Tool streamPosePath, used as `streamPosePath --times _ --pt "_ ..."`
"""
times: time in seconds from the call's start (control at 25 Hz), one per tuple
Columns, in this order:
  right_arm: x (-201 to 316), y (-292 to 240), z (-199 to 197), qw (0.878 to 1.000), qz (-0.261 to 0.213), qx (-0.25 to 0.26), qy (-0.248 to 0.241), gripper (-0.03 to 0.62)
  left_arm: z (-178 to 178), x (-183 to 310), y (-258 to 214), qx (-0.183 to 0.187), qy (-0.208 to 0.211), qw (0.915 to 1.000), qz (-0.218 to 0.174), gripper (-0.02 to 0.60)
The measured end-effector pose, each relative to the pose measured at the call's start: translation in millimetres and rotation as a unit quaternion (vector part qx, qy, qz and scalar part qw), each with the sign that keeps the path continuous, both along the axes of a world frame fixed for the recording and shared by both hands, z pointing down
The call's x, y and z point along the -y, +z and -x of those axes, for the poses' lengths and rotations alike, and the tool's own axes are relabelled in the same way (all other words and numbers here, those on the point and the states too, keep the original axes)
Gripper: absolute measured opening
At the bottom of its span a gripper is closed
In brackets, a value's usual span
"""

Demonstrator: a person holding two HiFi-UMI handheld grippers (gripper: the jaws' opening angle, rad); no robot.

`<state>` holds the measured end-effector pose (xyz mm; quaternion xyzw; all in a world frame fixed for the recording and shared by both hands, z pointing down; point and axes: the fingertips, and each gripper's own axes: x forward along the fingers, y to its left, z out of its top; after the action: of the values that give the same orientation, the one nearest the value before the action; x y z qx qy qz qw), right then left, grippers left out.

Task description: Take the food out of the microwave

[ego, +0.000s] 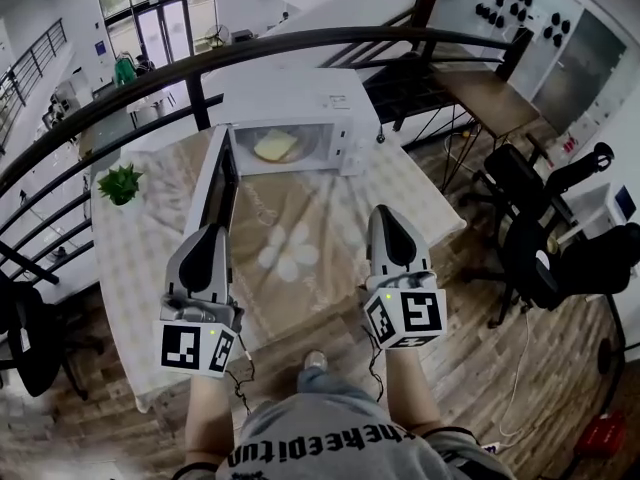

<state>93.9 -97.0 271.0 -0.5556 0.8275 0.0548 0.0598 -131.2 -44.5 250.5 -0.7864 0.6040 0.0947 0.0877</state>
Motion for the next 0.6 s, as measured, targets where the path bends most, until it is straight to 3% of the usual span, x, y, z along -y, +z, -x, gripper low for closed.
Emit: streamPosePath --times 0.6 --pt "83.5 13.5 -14.0 0.999 0.009 0.010 -0.047 0.005 -32.9 73.5 9.4 0.013 -0.025 0.9996 0.005 0.012"
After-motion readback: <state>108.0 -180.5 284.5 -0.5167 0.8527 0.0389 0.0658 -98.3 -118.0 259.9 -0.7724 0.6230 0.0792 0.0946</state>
